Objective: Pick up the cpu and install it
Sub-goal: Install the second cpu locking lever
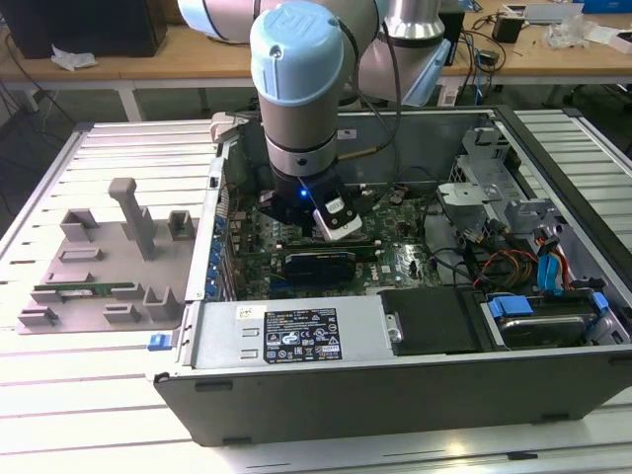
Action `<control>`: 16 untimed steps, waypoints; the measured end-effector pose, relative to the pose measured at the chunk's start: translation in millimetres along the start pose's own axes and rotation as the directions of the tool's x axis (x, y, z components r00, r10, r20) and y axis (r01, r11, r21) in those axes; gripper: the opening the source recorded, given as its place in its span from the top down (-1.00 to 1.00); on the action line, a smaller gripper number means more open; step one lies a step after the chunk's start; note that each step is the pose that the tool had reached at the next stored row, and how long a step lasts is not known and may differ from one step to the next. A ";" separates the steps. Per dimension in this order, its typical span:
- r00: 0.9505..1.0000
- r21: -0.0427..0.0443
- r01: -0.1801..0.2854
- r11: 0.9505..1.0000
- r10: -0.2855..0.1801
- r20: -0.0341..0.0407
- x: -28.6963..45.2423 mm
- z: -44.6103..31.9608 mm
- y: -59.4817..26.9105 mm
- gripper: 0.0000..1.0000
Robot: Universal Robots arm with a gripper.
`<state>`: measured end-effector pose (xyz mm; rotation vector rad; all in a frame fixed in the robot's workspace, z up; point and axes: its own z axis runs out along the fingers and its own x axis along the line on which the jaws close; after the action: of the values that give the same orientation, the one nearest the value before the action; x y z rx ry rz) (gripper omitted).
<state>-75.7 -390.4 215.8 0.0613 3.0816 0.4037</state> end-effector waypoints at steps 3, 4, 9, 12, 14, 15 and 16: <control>1.000 0.000 0.000 1.000 0.000 0.000 -0.3 -10.8 2.9 0.79; 1.000 0.000 0.000 1.000 0.000 0.000 -0.4 -13.3 3.6 0.79; 1.000 0.000 0.000 1.000 0.000 0.000 -0.8 -26.3 7.1 0.79; 1.000 0.000 0.000 1.000 0.000 0.000 -1.0 -34.6 9.3 0.79; 1.000 0.000 0.000 1.000 0.000 0.000 -1.2 -39.8 10.7 0.79; 1.000 0.000 0.000 1.000 0.000 0.000 -1.5 -42.8 11.4 0.79; 1.000 0.000 0.000 1.000 0.000 0.000 -1.9 -46.5 12.5 0.79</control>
<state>-75.2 -390.4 264.1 0.0612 3.0816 0.4038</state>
